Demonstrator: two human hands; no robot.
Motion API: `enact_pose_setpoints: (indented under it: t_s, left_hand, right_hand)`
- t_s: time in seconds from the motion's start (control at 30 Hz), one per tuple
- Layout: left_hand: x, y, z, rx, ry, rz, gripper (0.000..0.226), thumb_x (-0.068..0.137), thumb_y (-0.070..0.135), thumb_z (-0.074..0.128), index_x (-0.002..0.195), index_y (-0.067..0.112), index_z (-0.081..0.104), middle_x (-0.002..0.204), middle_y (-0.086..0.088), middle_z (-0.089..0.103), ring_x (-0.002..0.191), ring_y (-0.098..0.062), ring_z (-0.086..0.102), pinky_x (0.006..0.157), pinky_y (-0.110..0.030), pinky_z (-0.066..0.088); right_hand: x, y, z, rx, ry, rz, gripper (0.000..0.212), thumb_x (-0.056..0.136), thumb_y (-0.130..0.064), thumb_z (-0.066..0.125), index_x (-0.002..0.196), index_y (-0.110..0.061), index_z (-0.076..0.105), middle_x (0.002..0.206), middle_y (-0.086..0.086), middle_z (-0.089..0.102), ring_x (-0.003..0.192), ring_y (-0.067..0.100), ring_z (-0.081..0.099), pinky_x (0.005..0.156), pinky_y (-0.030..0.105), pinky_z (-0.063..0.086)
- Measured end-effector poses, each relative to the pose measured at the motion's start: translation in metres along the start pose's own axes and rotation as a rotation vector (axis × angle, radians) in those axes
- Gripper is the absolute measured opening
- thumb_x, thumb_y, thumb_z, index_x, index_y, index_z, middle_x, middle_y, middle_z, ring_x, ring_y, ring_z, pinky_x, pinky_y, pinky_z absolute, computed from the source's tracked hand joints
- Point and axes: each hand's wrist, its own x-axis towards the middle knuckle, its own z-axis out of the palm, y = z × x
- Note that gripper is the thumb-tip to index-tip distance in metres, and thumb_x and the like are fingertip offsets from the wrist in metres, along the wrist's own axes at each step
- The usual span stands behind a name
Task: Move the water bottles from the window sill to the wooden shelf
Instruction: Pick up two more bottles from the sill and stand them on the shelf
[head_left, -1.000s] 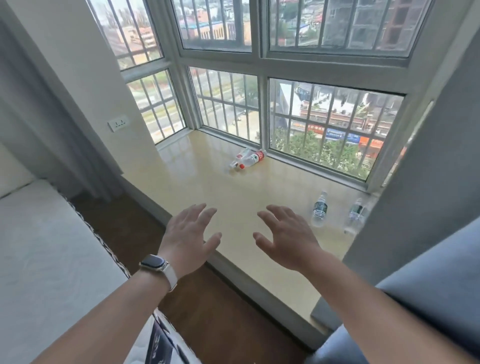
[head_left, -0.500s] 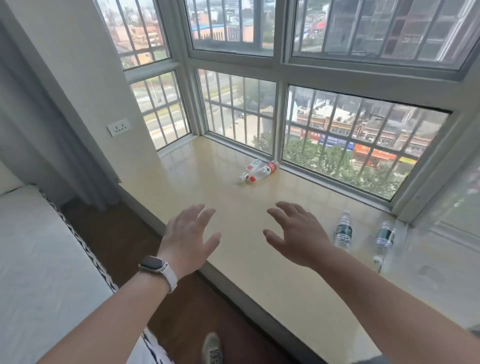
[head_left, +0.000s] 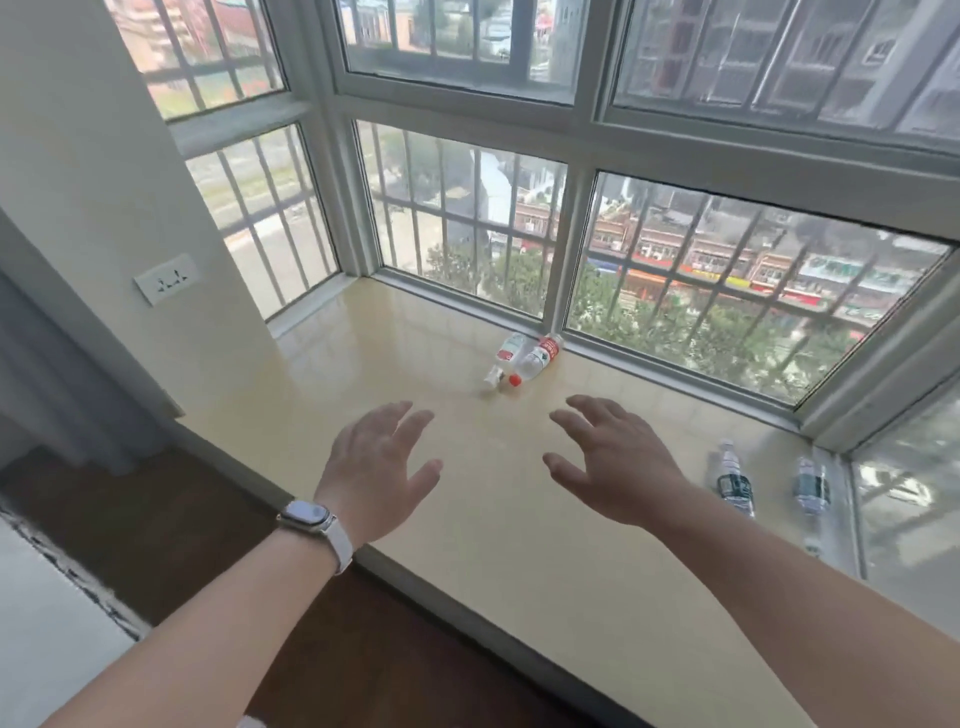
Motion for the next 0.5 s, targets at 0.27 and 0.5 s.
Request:
enact_pose_setpoints:
  t_s: [0.27, 0.5]
  left_hand:
    - [0.035, -0.051, 0.001, -0.034, 0.005, 0.014, 0.065, 0.085, 0.062, 0.032, 0.143, 0.032, 0.036, 0.154, 0.0, 0.034, 0.141, -0.022, 0.028, 0.113, -0.044, 0.021]
    - [0.065, -0.075, -0.001, -0.045, 0.027, -0.001, 0.07, 0.081, 0.063, 0.027, 0.141, 0.031, 0.041, 0.15, -0.002, 0.04, 0.138, -0.023, 0.033, 0.111, -0.045, 0.025]
  right_hand:
    - [0.05, -0.019, -0.004, -0.049, -0.02, 0.022, 0.064, 0.092, -0.062, 0.034, 0.146, -0.028, 0.037, 0.156, 0.002, 0.033, 0.142, 0.022, 0.026, 0.11, 0.039, 0.03]
    - [0.093, -0.02, -0.008, -0.058, -0.026, 0.007, 0.084, 0.079, -0.071, 0.012, 0.147, -0.028, 0.038, 0.154, 0.003, 0.036, 0.141, 0.023, 0.029, 0.11, 0.039, 0.032]
